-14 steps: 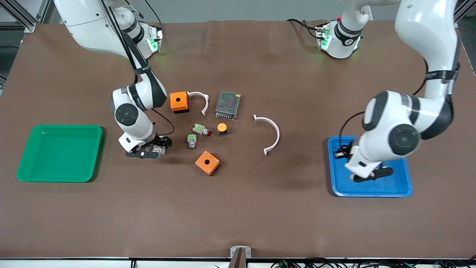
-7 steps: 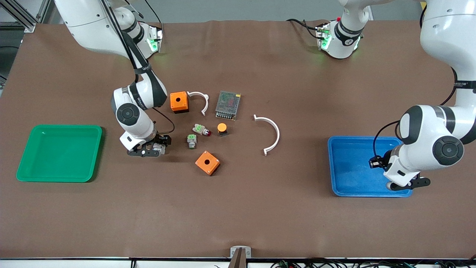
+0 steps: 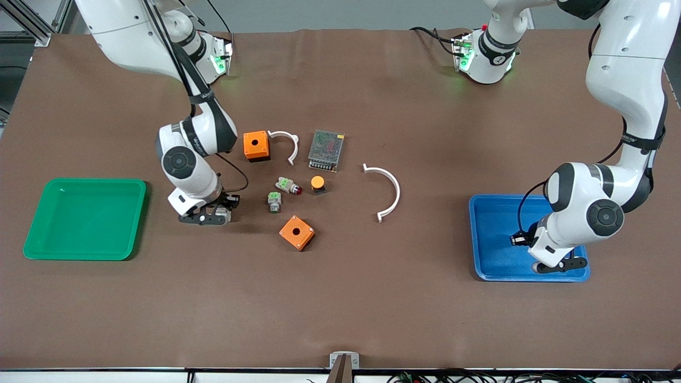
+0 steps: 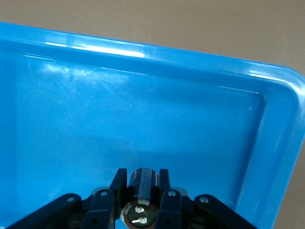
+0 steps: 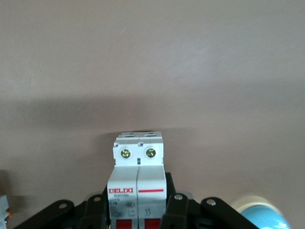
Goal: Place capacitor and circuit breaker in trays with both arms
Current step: 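Lower the capacitor into the blue tray while the right gripper carries the breaker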
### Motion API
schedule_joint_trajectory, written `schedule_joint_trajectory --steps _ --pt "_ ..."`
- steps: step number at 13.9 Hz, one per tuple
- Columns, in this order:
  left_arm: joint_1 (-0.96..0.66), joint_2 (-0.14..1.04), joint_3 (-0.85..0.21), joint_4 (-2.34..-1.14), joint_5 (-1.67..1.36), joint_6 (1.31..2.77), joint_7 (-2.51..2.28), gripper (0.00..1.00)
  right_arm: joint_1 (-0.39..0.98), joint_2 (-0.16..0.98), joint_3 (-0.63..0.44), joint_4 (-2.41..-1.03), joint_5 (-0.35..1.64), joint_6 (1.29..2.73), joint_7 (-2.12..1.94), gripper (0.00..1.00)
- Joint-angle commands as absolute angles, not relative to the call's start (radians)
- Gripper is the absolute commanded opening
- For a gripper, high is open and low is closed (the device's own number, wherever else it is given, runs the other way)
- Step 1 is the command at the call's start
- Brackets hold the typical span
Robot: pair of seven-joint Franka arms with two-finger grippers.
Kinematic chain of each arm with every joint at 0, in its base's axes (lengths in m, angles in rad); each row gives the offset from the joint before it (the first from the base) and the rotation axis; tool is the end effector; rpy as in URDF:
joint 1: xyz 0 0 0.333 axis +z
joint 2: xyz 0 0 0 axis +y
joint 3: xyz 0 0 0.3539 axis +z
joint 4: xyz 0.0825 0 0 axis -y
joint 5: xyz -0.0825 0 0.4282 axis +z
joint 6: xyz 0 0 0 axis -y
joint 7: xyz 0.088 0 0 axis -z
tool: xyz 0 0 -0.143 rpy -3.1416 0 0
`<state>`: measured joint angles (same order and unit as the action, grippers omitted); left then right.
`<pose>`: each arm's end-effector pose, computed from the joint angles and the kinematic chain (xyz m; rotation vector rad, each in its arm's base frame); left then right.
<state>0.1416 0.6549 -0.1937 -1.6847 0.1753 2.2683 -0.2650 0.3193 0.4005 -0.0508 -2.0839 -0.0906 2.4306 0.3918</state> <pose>0.7255 -0.0176 0.1832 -3.1128 -0.2060 0.0821 0.5997 0.1622 0.1910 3.0500 -0.0756 -0.0396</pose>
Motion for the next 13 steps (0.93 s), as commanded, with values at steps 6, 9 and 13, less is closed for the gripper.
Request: schedule_joint_trajectory --steps 6,9,13 --pt "0.166 0.658 -0.207 -1.73 0.195 2.299 -0.264 0.16 -0.205 0.285 -0.046 -1.993 0.153 2.267 -0.459 0.0" --pt "0.164 0.652 -0.207 -1.75 0.193 2.299 -0.262 0.19 -0.313 0.34 -0.049 -1.974 0.14 2.322 -0.572 0.0" --pt "0.163 0.641 -0.209 -1.755 0.193 2.292 -0.261 1.0 -0.391 0.446 -0.049 -1.973 0.129 2.445 -0.617 0.0"
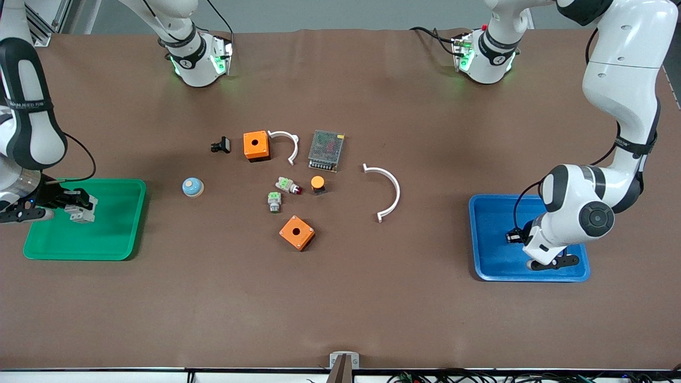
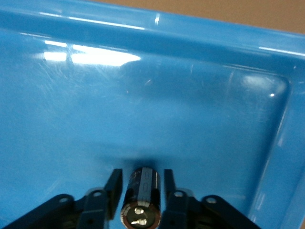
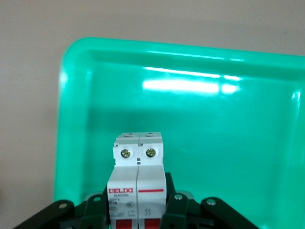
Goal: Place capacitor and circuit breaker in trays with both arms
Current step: 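Lower the capacitor into the blue tray while the right gripper carries the breaker, then release the breaker into the green tray with the right gripper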
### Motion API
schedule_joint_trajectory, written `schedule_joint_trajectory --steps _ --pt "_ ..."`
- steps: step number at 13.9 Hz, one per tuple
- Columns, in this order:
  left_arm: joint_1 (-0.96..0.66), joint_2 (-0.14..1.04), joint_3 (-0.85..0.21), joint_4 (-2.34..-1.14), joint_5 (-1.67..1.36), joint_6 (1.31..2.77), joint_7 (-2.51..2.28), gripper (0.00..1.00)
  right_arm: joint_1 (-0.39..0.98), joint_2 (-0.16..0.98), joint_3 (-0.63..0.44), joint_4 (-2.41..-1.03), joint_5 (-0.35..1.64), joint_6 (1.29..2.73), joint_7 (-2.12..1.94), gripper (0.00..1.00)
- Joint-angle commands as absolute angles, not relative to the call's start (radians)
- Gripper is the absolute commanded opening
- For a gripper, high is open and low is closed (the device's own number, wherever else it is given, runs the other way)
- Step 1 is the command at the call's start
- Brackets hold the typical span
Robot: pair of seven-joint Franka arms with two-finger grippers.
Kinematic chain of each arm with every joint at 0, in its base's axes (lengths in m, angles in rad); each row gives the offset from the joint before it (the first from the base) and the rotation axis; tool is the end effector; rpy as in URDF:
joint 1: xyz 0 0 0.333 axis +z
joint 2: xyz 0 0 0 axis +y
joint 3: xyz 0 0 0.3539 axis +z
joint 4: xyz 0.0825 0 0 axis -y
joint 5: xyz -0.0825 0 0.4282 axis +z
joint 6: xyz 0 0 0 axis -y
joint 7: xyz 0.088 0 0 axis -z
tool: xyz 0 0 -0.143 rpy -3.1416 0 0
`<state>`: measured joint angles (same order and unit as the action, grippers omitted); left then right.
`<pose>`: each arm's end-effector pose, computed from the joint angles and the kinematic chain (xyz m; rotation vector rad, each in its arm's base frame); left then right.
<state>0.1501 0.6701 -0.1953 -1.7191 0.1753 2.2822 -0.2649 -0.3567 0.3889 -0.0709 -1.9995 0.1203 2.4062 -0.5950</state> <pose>0.7117 -0.0149 0.1587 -3.1130 -0.2099 0.1376 0.5973 -0.2673 0.2325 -3.1000 -0.1310 -0.0682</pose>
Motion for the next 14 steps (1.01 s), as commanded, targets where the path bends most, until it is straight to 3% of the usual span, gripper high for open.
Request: schedule_joint_trajectory --steps 1,10,11,12,14 --pt "0.163 0.623 -0.207 -1.755 0.192 2.283 -0.261 1.0 -0.393 0.469 -0.051 -1.971 0.127 2.472 -0.614 0.0" --pt "0.188 0.28 -0.23 -1.827 0.161 1.984 -0.204 1.0 -0.382 0.525 -0.087 -1.944 0.121 2.482 -0.586 0.02" --pt "0.202 0.229 -0.23 -1.842 0.123 1.962 -0.165 1.0 -0.38 0.525 -0.09 -1.939 0.114 2.479 -0.586 0.28" --pt "0.216 0.172 -0.23 -1.853 0.08 1.927 -0.106 1.0 -0.382 0.525 -0.092 -1.928 0.085 2.474 -0.586 0.99" --pt "0.241 0.088 -0.23 -1.845 0.04 1.841 -0.051 1.0 -0.38 0.523 -0.091 -1.905 0.054 2.436 -0.583 1.0"
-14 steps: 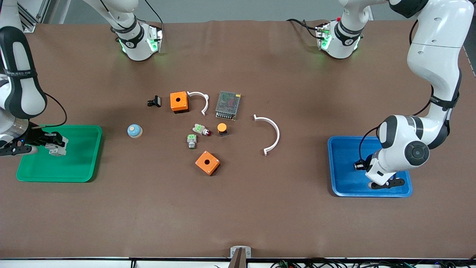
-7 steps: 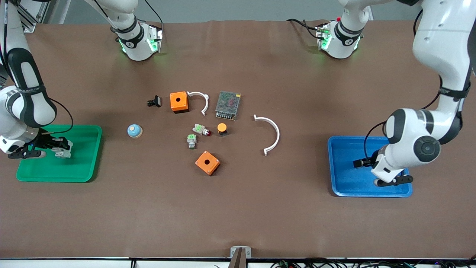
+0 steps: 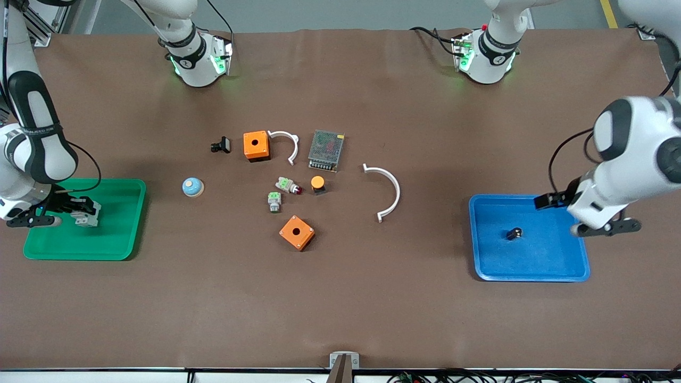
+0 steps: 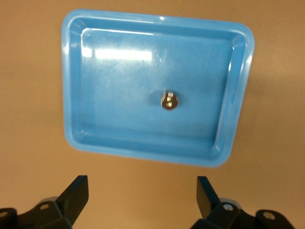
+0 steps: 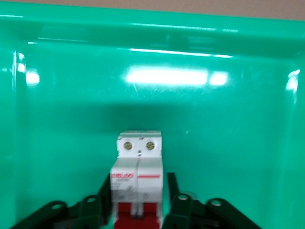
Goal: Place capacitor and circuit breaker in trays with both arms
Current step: 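Release the breaker into the green tray with the right gripper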
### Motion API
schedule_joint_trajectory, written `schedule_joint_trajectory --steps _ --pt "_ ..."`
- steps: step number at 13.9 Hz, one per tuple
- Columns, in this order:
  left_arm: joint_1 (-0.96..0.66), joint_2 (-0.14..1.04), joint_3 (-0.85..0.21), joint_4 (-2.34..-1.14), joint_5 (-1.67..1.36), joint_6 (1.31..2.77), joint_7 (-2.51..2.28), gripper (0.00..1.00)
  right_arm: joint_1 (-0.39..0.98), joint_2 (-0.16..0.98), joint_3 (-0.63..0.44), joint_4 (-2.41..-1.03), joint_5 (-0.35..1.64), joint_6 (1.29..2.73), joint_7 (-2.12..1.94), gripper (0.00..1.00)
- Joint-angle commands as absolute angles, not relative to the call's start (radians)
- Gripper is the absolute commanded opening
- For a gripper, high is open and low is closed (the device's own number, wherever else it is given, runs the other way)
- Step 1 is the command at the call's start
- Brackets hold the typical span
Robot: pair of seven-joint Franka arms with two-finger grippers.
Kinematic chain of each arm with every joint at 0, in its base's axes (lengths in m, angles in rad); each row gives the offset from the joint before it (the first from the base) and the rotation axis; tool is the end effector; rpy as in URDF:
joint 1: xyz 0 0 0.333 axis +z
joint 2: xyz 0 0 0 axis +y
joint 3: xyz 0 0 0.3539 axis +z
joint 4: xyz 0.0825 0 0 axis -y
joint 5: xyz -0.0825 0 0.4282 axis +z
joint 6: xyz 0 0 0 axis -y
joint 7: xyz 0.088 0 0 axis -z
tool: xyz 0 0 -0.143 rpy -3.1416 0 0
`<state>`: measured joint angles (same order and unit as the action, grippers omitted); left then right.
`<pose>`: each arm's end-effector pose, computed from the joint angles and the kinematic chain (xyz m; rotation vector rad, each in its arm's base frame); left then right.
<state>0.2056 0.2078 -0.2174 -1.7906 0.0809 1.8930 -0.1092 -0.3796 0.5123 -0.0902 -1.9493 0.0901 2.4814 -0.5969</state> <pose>0.6499 0.0075 0.4112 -3.0993 -0.1089 0.1520 0.5985 -0.3010 0.1800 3.1381 0.1076 0.0407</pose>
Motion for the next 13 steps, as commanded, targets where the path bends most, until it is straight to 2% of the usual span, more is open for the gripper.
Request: schedule_joint_trajectory --steps 1,4,6,8,13 --pt "0.241 0.048 -0.23 -1.841 0.035 1.815 -0.049 1.0 -0.374 0.517 -0.091 -1.876 0.052 2.381 -0.583 1.0" --pt "0.242 -0.027 -0.227 -1.781 0.025 1.715 -0.048 1.0 -0.342 0.503 -0.092 -1.725 0.049 2.107 -0.554 1.0" --pt "0.241 -0.028 -0.226 -1.67 0.009 1.593 -0.048 1.0 -0.292 0.462 -0.092 -1.687 0.023 1.982 -0.445 1.0" --pt "0.244 -0.025 -0.219 -1.597 -0.046 1.54 -0.048 1.0 -0.23 0.41 -0.089 -1.687 0.008 1.909 -0.315 1.0" --pt "0.242 0.002 -0.219 -1.563 -0.066 1.539 -0.069 1.0 -0.109 0.299 -0.087 -1.689 0.003 1.833 -0.187 1.0"
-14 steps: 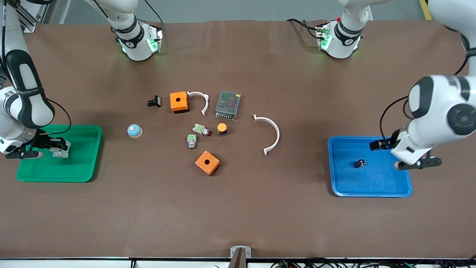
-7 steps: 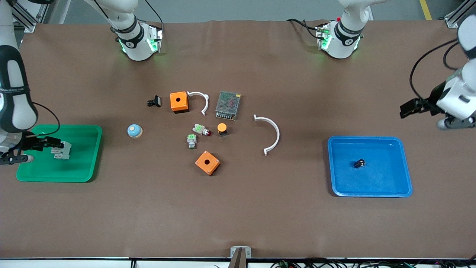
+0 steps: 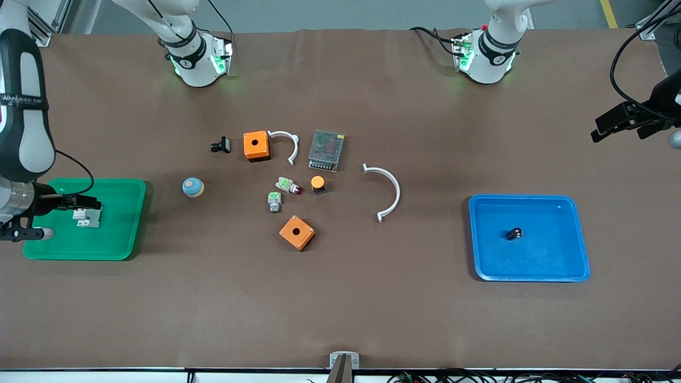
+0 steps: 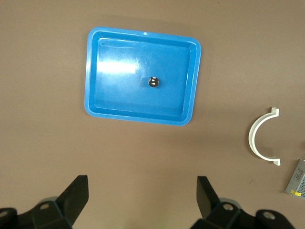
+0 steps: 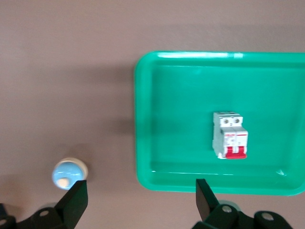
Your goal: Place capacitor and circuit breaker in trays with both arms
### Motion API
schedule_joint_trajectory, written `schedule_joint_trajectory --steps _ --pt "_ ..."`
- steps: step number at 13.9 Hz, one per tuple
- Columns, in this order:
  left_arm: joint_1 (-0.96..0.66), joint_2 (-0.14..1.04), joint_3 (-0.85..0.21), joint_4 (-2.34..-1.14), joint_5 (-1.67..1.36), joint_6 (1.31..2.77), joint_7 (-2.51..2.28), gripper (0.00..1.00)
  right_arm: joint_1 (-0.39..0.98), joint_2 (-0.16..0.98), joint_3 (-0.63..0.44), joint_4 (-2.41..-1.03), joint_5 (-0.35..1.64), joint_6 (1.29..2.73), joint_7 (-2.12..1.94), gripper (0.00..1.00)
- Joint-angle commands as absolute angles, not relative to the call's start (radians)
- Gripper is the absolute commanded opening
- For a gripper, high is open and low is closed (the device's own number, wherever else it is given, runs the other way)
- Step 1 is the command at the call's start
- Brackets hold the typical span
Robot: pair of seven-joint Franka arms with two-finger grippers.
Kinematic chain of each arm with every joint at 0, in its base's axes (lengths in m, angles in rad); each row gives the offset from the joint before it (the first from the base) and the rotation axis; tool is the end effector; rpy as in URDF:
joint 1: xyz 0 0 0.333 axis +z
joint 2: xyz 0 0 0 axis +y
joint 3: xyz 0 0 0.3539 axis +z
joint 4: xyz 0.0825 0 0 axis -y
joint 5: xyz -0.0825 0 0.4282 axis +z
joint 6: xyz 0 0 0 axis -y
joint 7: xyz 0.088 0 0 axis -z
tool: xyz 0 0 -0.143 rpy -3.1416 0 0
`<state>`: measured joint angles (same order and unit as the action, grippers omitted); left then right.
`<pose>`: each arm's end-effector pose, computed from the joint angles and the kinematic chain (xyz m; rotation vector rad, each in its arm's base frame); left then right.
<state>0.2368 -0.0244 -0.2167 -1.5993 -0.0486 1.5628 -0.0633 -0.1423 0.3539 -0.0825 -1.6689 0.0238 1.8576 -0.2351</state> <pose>0.5889 0.0034 0.6253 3.0957 0.1292 -0.0211 0.6689 -0.1456 0.3687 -3.1007 -0.0069 0.2504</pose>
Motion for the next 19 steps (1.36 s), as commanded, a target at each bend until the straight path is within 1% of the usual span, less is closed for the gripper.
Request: schedule_joint_trajectory --steps 1,3,5,8,11,15,16,17,18,19 --pt "0.241 0.003 -0.219 -1.562 -0.063 1.54 -0.071 1.0 -0.082 0.279 -0.086 -1.686 0.003 1.816 -0.158 1.0" --pt "0.241 0.002 -0.219 -1.56 -0.064 1.54 -0.069 1.0 -0.014 0.235 -0.084 -1.677 0.003 1.79 -0.08 1.0" --pt "0.238 0.006 -0.221 -1.54 -0.063 1.54 -0.071 1.0 0.052 0.224 -0.084 -1.622 0.003 1.711 0.014 1.0" --pt "0.239 0.008 -0.221 -1.54 -0.064 1.54 -0.071 1.0 0.063 0.227 -0.081 -1.476 0.008 1.574 0.008 1.0" --pt "0.238 0.008 -0.221 -1.54 -0.066 1.54 -0.071 1.0 0.058 0.226 -0.087 -1.395 0.011 1.507 0.009 1.0" --pt "0.206 0.006 -0.215 -1.537 -0.061 1.54 -0.072 1.0 0.054 0.23 -0.092 -1.374 0.012 1.48 0.009 1.0" --pt "0.166 0.006 -0.177 -1.537 -0.06 1.54 -0.072 1.0 0.049 0.233 -0.092 -1.374 0.012 1.482 0.009 1.0" --pt "0.096 0.003 -0.113 -1.537 -0.058 1.539 -0.072 1.0 0.041 0.235 -0.091 -1.374 0.009 1.486 0.011 1.0" --pt "0.034 0.003 -0.044 -1.537 -0.06 1.539 -0.072 1.0 0.041 0.235 -0.091 -1.358 0.008 1.489 0.011 1.0" --pt "-0.004 0.003 0.003 -1.537 -0.06 1.539 -0.071 1.0 0.043 0.235 -0.091 -1.33 0.006 1.485 0.011 1.0"
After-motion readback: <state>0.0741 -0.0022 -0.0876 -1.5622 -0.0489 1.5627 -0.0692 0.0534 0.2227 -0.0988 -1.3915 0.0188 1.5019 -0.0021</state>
